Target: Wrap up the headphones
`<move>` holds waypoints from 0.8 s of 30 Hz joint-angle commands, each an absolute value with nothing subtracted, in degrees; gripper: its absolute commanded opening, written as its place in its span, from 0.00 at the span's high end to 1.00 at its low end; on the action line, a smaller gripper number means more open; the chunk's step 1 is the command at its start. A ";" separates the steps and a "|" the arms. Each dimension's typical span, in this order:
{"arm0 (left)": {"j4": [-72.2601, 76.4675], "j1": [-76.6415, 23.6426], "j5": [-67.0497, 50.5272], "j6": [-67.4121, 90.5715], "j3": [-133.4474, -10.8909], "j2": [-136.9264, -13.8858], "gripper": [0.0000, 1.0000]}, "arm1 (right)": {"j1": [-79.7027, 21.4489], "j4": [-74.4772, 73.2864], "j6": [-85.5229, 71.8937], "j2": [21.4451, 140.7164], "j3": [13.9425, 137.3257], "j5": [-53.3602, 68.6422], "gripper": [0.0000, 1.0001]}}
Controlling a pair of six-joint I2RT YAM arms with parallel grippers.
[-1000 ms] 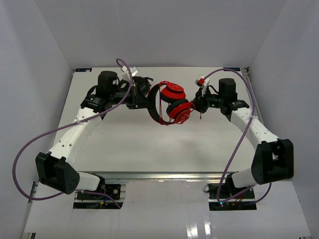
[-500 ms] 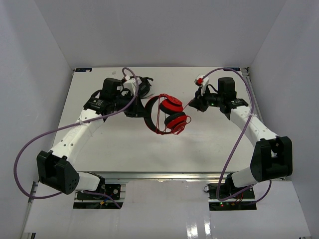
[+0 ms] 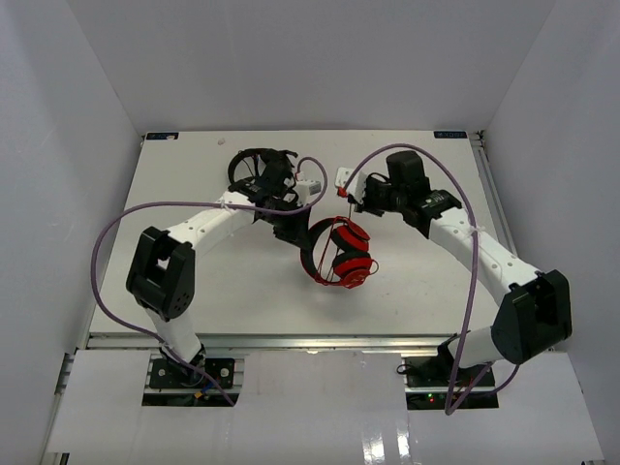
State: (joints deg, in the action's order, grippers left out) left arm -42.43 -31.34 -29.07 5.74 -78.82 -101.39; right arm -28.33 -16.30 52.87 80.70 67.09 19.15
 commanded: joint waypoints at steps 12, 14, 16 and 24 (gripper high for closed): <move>-55.67 -31.82 -18.96 3.70 -94.35 -113.65 1.00 | -39.61 -0.67 108.27 69.44 47.64 0.29 0.92; -56.29 -31.84 -16.74 3.95 -95.84 -114.21 1.00 | -39.58 -0.62 111.19 69.43 45.90 0.46 0.92; -56.91 -31.96 -14.79 4.07 -97.30 -114.80 1.00 | -39.67 -0.64 114.91 69.41 44.71 0.75 0.92; -58.77 -34.44 -9.21 3.62 -103.43 -118.81 1.00 | -40.64 -0.10 125.50 70.77 39.90 1.14 0.92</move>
State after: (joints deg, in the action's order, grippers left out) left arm -58.18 -33.07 -13.59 2.81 -98.95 -117.47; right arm -39.59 -3.82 111.50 71.40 41.52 0.93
